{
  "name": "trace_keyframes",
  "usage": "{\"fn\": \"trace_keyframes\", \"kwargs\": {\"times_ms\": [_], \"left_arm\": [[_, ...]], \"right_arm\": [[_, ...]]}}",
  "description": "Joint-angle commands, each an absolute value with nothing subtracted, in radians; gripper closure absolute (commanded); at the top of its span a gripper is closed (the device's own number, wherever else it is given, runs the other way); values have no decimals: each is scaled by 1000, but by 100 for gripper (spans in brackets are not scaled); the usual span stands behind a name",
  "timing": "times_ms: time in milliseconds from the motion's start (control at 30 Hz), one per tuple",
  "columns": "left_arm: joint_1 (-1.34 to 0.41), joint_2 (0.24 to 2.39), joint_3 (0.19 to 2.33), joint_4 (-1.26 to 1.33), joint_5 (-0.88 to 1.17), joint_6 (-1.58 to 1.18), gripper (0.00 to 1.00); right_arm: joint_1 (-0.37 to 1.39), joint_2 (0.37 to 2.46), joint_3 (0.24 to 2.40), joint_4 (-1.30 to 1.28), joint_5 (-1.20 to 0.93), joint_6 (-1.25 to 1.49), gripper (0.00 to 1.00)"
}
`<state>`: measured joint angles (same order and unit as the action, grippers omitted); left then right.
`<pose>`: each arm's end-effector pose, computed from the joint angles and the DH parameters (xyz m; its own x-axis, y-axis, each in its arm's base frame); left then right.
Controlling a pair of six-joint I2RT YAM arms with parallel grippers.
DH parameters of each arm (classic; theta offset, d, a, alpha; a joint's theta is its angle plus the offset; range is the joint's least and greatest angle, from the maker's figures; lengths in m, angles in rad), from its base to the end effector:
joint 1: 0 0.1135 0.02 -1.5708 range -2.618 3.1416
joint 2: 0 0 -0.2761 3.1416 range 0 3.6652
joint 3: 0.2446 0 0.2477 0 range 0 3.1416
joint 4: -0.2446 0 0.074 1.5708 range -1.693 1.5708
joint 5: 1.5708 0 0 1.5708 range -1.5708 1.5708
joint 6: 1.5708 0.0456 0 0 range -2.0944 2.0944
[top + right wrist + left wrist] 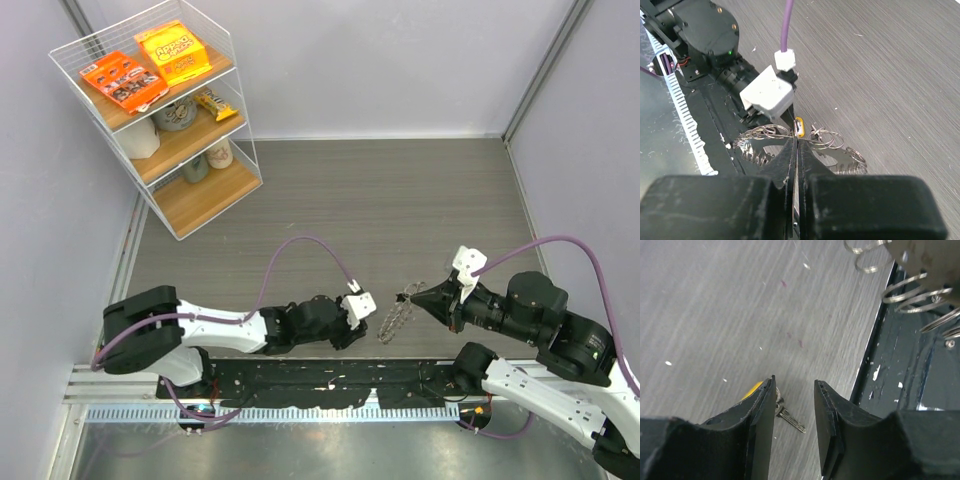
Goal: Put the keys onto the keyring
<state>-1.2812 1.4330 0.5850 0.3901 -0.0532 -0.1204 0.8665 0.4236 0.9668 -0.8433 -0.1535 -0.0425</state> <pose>0.0861 -0.2804 0.1936 -0.2386 0.3809 -0.8933 0.9214 0.3793 -0.0844 0.0314 0.0478 0.3674 -0.1552 -0.2475 -0.9564 -0.8550 0.5185 0.0046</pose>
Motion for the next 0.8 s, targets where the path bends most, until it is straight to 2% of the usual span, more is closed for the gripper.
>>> {"fn": "trace_keyframes", "kwargs": {"times_ms": [0, 300, 767], "left_arm": [[-1308, 1500, 594, 425, -89, -140, 59], [-1315, 1597, 656, 405, -245, -130, 62], [-1315, 1623, 663, 402, -233, -130, 69]], "right_arm": [[867, 417, 988, -793, -147, -34, 94], [868, 402, 994, -810, -141, -34, 94], [868, 416, 985, -805, -147, -40, 95]]}}
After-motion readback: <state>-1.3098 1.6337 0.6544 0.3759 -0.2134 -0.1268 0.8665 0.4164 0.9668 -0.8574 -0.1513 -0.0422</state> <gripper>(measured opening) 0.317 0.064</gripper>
